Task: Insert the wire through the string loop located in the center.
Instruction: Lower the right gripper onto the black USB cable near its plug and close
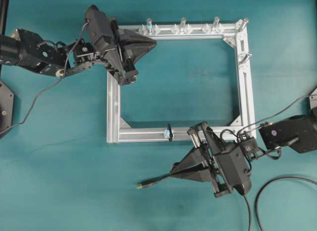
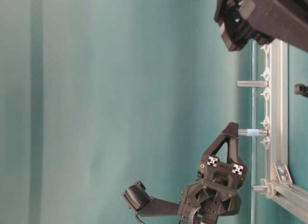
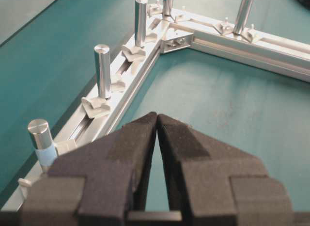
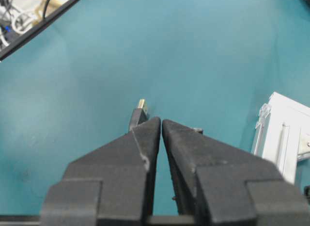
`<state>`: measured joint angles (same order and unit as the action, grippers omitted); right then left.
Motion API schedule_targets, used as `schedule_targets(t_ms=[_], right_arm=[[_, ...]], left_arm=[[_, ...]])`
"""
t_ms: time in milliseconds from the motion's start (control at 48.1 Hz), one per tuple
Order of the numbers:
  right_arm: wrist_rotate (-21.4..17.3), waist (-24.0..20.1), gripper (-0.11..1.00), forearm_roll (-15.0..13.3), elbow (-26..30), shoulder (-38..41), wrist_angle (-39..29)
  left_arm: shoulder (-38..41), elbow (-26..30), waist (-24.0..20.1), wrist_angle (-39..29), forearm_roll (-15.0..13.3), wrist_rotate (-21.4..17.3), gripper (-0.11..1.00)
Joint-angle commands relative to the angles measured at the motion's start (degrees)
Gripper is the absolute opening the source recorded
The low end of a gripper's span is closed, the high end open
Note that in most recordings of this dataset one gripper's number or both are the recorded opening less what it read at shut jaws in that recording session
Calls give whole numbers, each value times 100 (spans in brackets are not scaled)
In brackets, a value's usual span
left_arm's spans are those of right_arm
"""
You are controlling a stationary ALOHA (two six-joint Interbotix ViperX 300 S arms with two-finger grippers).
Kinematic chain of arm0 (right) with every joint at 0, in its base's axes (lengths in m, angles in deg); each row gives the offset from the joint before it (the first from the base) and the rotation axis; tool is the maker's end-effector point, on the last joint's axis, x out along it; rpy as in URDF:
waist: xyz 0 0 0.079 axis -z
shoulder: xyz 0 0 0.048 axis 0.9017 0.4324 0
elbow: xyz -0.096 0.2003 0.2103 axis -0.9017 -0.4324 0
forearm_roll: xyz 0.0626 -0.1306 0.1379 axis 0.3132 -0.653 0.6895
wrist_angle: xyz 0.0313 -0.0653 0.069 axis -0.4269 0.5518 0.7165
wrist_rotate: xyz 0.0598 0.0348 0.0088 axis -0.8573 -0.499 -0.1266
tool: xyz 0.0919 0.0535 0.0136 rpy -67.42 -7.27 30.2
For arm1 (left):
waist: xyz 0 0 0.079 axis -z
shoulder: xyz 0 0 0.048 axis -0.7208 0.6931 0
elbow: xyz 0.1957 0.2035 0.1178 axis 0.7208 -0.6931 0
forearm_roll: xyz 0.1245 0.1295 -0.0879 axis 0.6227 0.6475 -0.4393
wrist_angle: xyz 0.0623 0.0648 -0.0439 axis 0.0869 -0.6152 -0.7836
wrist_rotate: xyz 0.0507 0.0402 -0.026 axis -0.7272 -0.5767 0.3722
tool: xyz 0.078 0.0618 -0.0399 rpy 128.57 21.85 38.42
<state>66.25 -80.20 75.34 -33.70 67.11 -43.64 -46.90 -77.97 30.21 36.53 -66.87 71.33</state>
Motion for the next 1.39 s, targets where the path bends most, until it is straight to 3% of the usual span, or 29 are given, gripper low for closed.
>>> schedule_targets(t_ms=[0,42,104,145,499,852,914,1018,1101,1184,1309,1371], right_arm=[[-9,-35,19,0,105,-70,44],[-26,-35,18,0,105,-70,35],[-62,-35,5,0,105,-70,18],[-79,-35,0,0,105,-88,18],[-105,-44,0,0,255,-149,-255],[-105,-35,0,-9,439,-149,-1160],[-105,-35,0,0,457,-149,-1222],[-114,-35,0,-9,483,-149,-1248],[-114,-35,1,0,483,-149,-1248],[-114,-35,11,0,483,-149,-1248],[-114,-35,45,0,475,-149,-1239],[-114,-35,49,9,466,-141,-1195]], left_arm=[[-439,105,18,-211,255,-79,15],[-554,114,9,-387,255,-79,12],[-765,123,0,-686,246,-79,1],[-896,123,0,-879,255,-70,0],[-1714,-105,255,-2215,246,-9,0],[-1784,-141,413,-2347,246,-9,1],[-1784,-141,413,-2347,246,-18,6],[-1784,-149,413,-2347,255,-18,31],[-1784,-158,413,-2347,246,-18,31],[-1802,-158,422,-2347,246,-18,31],[-1819,-167,431,-2391,246,-18,31],[-1819,-167,431,-2426,246,-18,31]])
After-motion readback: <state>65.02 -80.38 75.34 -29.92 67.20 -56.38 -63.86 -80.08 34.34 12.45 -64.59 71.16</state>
